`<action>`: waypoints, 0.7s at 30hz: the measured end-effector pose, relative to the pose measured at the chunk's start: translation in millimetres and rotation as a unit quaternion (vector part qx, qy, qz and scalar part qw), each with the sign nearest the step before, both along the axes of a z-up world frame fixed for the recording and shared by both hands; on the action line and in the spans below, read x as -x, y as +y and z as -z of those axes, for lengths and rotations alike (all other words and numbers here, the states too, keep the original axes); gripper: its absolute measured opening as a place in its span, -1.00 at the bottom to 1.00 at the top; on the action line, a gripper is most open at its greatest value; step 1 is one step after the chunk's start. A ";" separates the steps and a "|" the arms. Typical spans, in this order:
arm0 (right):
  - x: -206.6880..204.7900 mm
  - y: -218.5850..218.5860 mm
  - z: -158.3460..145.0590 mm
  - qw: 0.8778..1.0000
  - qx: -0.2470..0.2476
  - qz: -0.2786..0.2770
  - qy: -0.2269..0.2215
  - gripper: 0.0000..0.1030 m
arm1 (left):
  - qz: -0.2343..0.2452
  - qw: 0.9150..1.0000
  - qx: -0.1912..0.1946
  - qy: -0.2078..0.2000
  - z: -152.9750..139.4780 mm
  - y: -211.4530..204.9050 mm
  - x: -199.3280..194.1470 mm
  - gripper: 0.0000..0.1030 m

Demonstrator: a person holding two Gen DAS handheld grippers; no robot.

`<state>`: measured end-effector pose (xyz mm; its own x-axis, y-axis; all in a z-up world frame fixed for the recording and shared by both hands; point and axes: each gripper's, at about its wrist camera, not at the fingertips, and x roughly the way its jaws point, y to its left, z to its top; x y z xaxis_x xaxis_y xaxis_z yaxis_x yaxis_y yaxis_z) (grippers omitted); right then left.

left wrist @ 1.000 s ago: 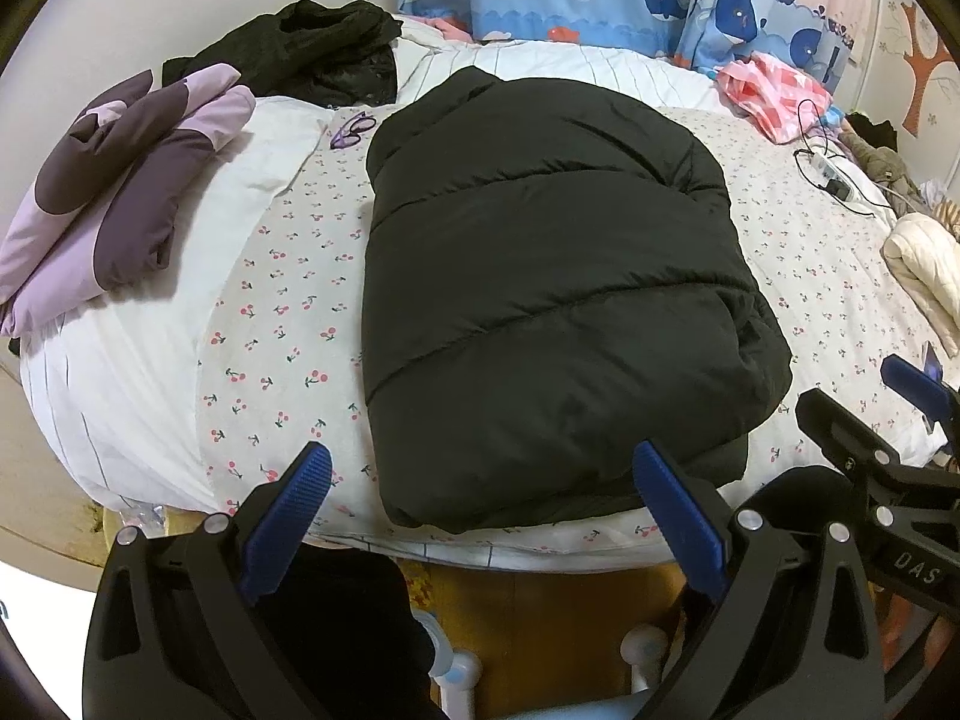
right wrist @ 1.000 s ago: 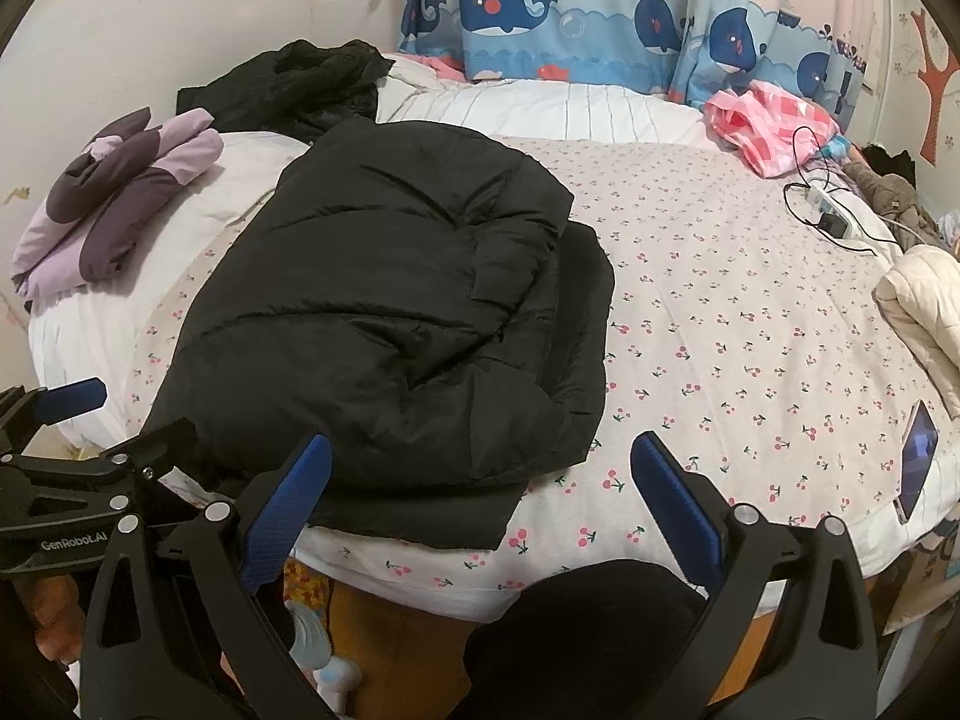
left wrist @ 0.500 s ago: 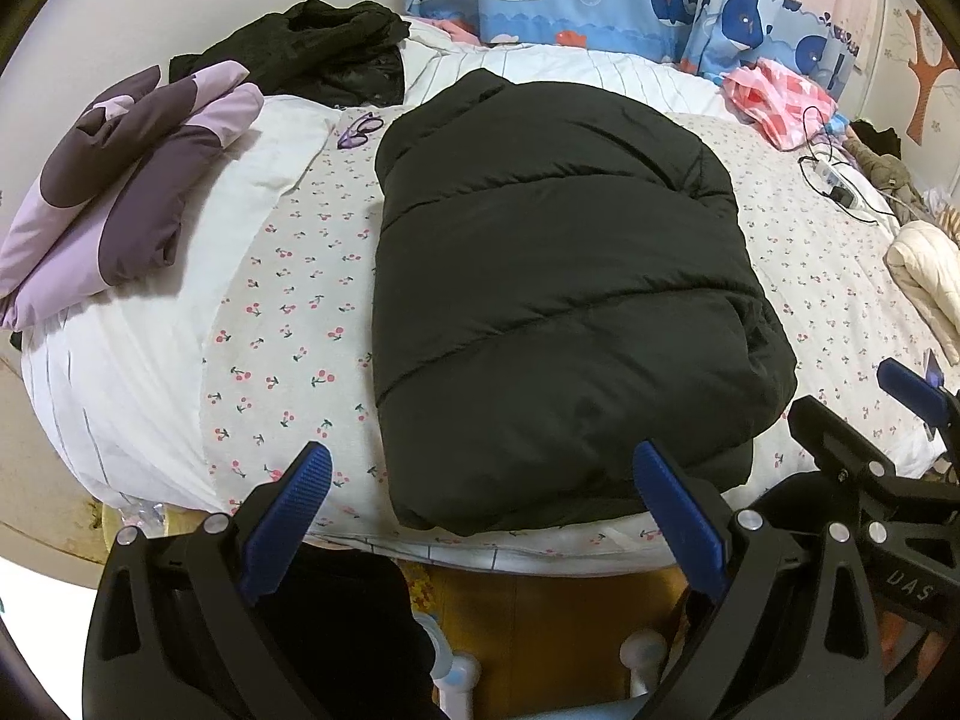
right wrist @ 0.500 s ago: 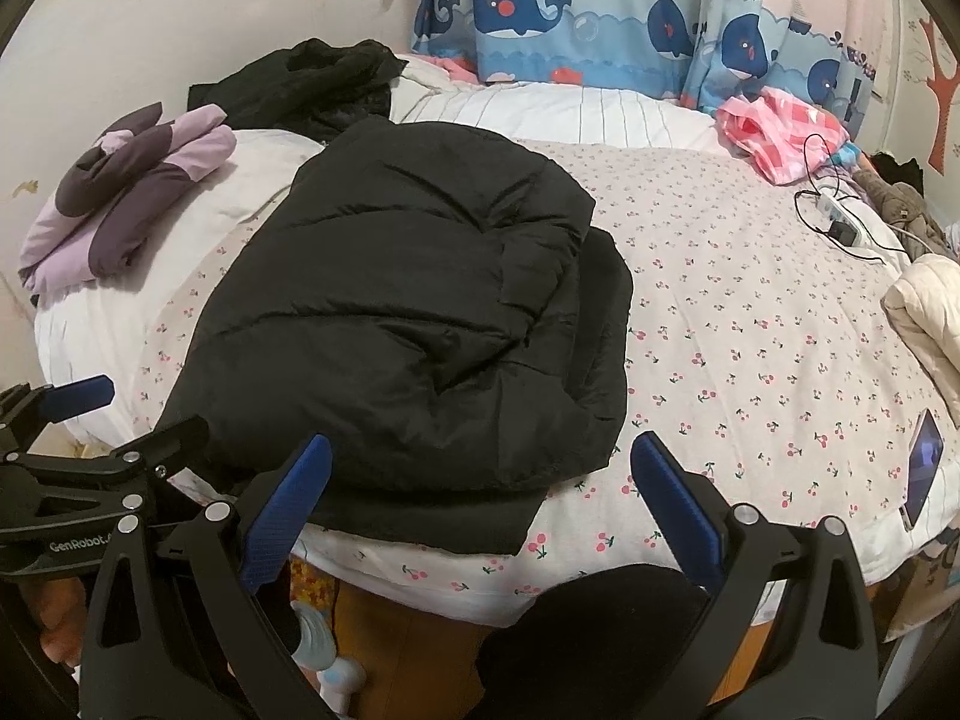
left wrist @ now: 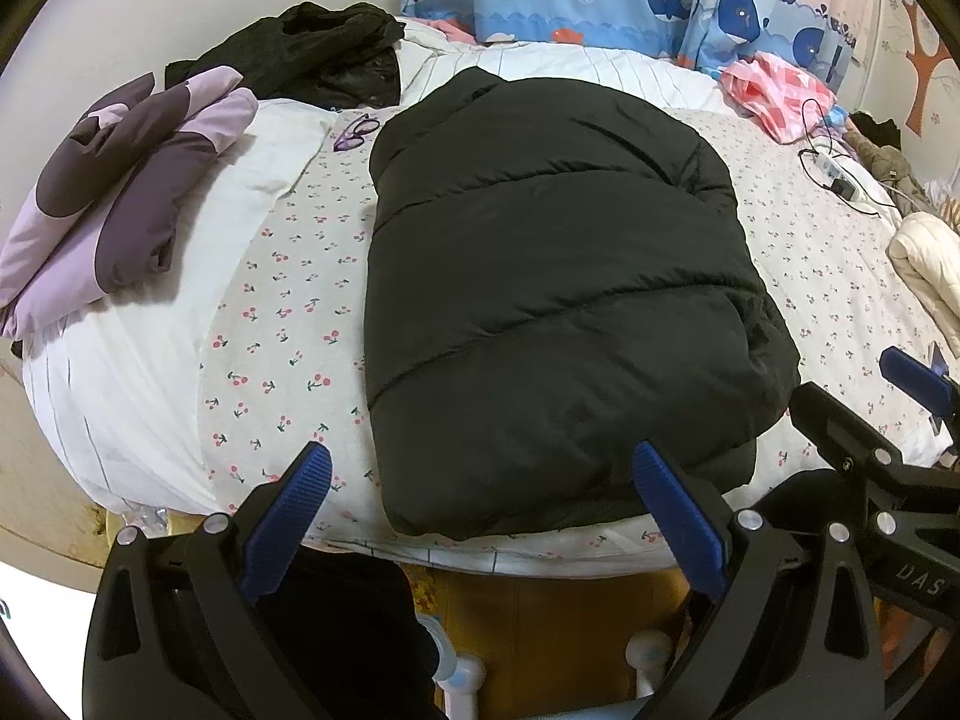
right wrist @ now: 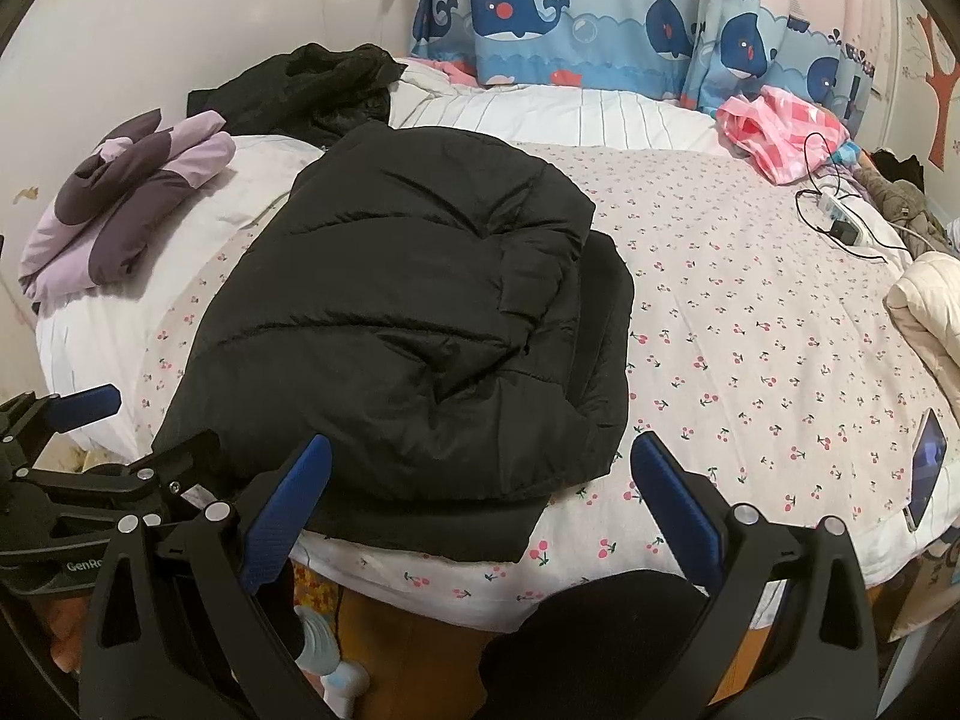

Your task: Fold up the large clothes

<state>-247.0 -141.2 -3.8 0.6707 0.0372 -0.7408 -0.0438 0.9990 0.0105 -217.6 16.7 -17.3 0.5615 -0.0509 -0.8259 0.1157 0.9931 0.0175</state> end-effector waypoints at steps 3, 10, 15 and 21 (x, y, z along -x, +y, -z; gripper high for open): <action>-2.6 -0.3 0.4 1.000 -0.003 0.000 0.001 0.87 | -0.001 1.000 0.005 0.002 1.0 0.2 -1.5 0.87; -5.8 -1.1 2.0 1.000 -0.003 0.001 0.002 0.87 | -0.002 1.000 0.003 0.006 4.6 -1.8 -4.7 0.87; -10.9 -3.0 5.7 1.000 -0.003 0.005 0.002 0.87 | -0.004 1.000 0.003 0.006 6.1 -0.9 -8.6 0.87; -15.5 -4.7 10.6 1.000 -0.005 0.009 0.006 0.87 | -0.005 1.000 0.004 0.009 8.8 -1.2 -13.2 0.87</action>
<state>-231.5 -145.9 -14.5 0.6616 0.0330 -0.7491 -0.0263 0.9994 0.0208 -204.4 15.5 -26.1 0.5471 -0.0523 -0.8354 0.1067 0.9943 0.0076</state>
